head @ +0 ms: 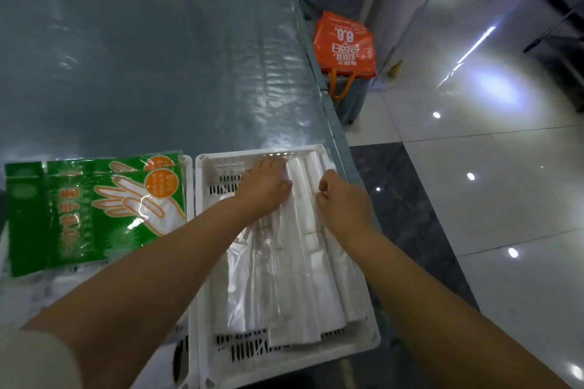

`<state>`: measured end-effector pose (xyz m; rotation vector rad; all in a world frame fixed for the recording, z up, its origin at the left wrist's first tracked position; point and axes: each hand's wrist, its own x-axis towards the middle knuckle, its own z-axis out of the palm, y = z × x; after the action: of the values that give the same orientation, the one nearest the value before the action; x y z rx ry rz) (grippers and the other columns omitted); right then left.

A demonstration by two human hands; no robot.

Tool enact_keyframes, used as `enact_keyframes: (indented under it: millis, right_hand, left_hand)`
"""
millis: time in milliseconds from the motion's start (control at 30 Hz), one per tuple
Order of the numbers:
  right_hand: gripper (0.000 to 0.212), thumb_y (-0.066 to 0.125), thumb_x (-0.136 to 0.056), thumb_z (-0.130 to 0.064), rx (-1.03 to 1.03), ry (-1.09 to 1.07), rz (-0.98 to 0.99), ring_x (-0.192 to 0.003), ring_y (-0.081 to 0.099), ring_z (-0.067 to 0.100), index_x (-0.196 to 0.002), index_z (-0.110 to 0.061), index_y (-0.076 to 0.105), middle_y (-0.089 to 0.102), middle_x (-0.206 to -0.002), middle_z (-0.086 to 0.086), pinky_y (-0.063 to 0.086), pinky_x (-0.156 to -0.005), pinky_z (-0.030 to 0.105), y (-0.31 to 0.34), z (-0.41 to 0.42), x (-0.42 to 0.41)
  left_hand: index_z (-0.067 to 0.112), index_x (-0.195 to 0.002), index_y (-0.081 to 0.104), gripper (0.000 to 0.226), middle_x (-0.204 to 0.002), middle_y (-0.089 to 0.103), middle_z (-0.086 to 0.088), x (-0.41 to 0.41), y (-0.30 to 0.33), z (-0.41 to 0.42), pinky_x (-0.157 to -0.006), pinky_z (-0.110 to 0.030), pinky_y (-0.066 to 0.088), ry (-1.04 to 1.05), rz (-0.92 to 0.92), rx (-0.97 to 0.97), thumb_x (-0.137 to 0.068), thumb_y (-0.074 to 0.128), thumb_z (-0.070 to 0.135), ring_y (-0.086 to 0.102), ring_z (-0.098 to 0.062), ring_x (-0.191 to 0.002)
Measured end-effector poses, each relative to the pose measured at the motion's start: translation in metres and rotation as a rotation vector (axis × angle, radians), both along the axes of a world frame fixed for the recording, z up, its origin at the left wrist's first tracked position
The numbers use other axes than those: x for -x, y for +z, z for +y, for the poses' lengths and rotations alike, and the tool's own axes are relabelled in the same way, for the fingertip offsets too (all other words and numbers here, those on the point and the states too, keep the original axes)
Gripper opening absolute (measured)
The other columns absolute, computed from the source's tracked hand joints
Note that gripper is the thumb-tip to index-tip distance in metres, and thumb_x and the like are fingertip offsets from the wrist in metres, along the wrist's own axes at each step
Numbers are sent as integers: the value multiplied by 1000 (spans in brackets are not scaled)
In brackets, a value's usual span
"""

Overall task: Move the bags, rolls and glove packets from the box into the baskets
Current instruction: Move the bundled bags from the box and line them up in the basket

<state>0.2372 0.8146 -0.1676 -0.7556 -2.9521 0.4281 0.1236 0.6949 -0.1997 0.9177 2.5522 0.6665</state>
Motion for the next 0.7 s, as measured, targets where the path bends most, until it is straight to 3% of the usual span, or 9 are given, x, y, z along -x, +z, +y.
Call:
enact_keyframes:
  millis: [133, 267, 367, 500, 600, 700]
  right_hand:
    - [6, 53, -91, -17, 62, 60, 3, -65, 58, 20, -97, -16, 55, 60, -73, 2, 46, -58, 30, 6, 3, -9]
    - [15, 63, -83, -6, 16, 124, 210, -85, 59, 20, -98, -10, 65, 62, -98, 7, 51, -71, 31, 9, -8, -27]
    - [16, 68, -77, -5, -3, 150, 241, -83, 58, 25, -92, -9, 68, 62, -91, 9, 47, -73, 35, 5, -15, -37]
    - [17, 65, -79, -10, -18, 205, 198, -89, 57, 23, -96, -13, 67, 63, -96, 7, 46, -80, 37, -1, -20, -48]
    - [15, 63, -82, -16, -31, 246, 140, -91, 56, 22, -96, -17, 67, 64, -100, 4, 45, -82, 41, -4, -24, -52]
    - [13, 64, -81, -17, -46, 252, 112, -91, 56, 23, -94, -19, 67, 64, -98, 2, 42, -82, 41, -5, -27, -55]
  left_hand:
    - [13, -130, 40, 48, -136, 44, -11, -2, 2, 3, -98, -45, 34, -20, -22, -11, -85, 51, 27, 38, -30, -123]
    - [9, -139, 30, 69, -144, 38, -14, -12, 15, -8, -107, -44, 26, -29, 101, 10, -84, 59, 36, 35, -30, -130]
    - [12, -139, 32, 86, -143, 40, -12, -52, 22, -37, -112, -44, 12, -283, 317, -43, -73, 61, 58, 32, -28, -132]
    - [19, -143, 20, 98, -151, 28, -6, -111, 8, -80, -113, -54, 1, -758, 380, 77, -67, 42, 75, 15, -22, -141]
    - [19, -147, 4, 102, -157, 8, -8, -128, 0, -92, -107, -54, -21, -809, 385, 178, -71, 41, 75, -4, -23, -143]
    - [17, -147, -1, 105, -157, 1, -13, -137, -1, -93, -104, -58, -22, -785, 441, 240, -72, 47, 72, -6, -30, -143]
